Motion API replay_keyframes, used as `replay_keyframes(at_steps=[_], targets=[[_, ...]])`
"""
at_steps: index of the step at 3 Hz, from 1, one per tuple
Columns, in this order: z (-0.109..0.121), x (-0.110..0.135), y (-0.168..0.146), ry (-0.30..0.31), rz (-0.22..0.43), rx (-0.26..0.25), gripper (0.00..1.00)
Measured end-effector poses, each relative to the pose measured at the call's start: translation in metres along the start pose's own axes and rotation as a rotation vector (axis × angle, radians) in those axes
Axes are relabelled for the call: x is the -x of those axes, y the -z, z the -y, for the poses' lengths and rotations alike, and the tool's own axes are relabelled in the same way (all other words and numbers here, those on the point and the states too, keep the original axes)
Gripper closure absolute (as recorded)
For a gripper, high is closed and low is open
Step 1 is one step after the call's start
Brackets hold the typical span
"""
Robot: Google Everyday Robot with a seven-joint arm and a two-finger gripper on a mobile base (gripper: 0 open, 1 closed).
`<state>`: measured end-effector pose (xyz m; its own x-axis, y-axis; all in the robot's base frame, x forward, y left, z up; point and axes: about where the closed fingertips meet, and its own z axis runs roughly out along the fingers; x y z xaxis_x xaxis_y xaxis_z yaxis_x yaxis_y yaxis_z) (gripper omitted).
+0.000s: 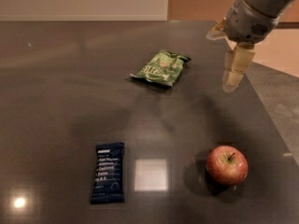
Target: Move green jalapeno chip bag near rxbar blueberry
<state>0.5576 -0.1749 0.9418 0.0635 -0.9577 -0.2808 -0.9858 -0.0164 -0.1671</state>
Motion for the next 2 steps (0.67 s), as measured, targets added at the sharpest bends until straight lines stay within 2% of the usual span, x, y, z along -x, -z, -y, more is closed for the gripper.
replay_keyframes(at_steps=[1,2], targets=[[0.061,0.026,-0.062,0.160,0.006,0.023,0.00],[0.084,0.039,-0.091,0.229,0.004,0.046,0.00]])
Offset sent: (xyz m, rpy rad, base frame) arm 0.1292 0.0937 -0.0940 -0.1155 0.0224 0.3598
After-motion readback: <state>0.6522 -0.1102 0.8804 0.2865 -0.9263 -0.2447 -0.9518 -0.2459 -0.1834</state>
